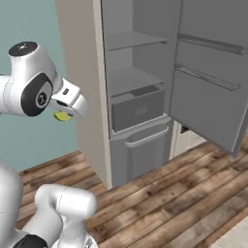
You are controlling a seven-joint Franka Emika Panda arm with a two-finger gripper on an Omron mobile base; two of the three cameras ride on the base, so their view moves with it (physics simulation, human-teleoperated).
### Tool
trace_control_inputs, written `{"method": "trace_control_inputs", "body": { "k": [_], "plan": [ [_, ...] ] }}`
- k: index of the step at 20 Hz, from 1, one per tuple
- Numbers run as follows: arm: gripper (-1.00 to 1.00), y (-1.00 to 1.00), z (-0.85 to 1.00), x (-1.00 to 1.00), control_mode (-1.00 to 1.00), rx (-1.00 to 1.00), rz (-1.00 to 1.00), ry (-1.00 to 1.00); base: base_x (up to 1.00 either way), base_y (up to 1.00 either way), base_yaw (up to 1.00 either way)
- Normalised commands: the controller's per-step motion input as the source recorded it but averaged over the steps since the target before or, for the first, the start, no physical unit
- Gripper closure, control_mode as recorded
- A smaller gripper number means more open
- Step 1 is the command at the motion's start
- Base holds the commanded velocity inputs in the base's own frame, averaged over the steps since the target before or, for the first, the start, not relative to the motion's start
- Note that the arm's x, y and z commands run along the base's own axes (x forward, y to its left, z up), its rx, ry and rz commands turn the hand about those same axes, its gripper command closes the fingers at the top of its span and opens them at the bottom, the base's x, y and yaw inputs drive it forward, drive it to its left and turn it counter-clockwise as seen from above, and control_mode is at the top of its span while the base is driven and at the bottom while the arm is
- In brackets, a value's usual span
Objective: There is a bowl on the dining counter. Grab a lemon wedge from the fridge and place it in the bowl. Then get the liquor bottle and glass cup from the cabinet and place them next to the bowl.
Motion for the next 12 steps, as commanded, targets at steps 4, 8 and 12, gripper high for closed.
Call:
{"method": "trace_control_inputs", "body": {
  "k": [4,8,12],
  "plan": [
    [1.0,0.0,0.0,0.0,1.0,0.0,0.0,0.0,-1.0,0.1,-0.27],
    [1.0,0.0,0.0,0.0,1.0,0.0,0.0,0.0,-0.88,-0.21,-0.39],
    [1.0,0.0,0.0,0.0,1.0,0.0,0.0,0.0,-0.57,-0.65,-0.46]
  ]
}}
